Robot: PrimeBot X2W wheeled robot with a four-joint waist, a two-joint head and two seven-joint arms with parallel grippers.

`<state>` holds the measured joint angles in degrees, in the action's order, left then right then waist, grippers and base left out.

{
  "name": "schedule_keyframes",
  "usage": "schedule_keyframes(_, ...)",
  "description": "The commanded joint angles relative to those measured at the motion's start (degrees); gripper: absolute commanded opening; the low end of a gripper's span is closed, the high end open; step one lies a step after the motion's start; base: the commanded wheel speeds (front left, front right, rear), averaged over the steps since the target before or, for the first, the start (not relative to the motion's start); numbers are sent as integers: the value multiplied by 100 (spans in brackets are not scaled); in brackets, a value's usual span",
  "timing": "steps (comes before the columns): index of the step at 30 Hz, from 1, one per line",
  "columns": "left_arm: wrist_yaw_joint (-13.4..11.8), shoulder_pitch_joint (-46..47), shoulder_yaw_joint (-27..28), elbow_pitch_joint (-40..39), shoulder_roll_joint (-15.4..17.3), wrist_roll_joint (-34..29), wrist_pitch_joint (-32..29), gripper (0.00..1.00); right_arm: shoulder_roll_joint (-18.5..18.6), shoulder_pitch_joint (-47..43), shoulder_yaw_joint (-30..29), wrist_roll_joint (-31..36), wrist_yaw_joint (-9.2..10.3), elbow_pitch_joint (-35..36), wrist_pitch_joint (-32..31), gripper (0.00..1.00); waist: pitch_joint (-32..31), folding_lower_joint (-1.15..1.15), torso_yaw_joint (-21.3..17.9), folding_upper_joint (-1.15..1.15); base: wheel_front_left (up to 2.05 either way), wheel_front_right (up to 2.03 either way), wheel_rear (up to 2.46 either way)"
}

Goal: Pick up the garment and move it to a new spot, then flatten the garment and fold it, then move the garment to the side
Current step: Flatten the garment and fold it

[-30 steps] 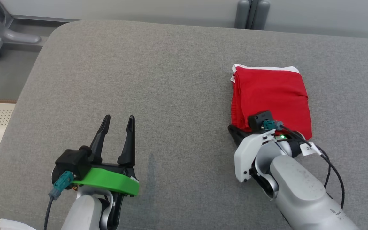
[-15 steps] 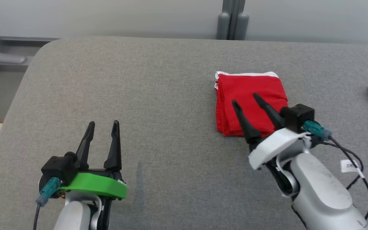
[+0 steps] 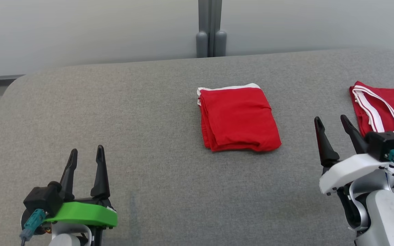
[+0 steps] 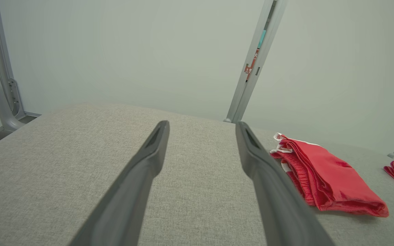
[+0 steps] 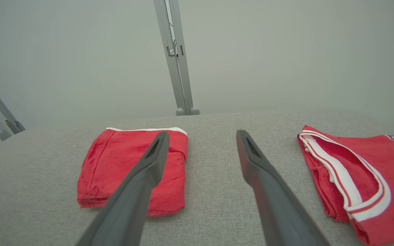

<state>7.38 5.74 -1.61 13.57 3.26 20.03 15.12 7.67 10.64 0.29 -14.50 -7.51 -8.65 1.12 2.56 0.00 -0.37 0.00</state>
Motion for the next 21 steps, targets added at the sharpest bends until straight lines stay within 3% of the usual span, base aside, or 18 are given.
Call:
schedule_keyframes(1,12,-145,43,4,21,-71,-1,100,82,-122,-10,70,6,41,-13,100,-154,0,-143,0,0,0,0)
schedule_keyframes(7,12,-254,73,59,6,-134,-1,100,322,-314,-23,142,6,-63,94,100,-282,0,-191,0,0,0,0)
schedule_keyframes(21,-11,-115,217,439,-11,-194,-1,100,376,-289,154,-74,6,-387,161,100,-367,0,-176,0,0,0,0)
